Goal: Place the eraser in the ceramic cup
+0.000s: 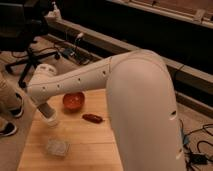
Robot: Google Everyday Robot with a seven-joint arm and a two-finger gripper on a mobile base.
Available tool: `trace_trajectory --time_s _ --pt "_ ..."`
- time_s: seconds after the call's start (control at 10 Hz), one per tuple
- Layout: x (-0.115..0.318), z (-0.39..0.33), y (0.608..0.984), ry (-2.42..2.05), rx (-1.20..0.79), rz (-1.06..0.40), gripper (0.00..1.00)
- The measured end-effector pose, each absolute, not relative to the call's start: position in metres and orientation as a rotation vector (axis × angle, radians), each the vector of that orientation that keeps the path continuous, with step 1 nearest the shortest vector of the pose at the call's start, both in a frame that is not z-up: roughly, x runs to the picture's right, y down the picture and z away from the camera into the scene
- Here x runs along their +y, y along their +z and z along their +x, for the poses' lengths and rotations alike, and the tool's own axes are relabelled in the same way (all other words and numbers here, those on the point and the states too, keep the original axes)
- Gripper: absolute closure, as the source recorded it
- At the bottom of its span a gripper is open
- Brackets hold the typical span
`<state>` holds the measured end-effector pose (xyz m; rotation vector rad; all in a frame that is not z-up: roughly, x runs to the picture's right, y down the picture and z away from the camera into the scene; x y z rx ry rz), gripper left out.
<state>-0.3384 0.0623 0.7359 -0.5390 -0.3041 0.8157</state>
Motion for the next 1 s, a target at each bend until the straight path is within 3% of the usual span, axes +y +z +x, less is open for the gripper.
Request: trace_trajectory --time_s 0.2,1.0 --pt "0.064 -0.338 0.738 0.821 -0.315 -0.54 0.2" --pt "0.062 -0.309 0.732 0.874 -0.208 -0.521 0.2"
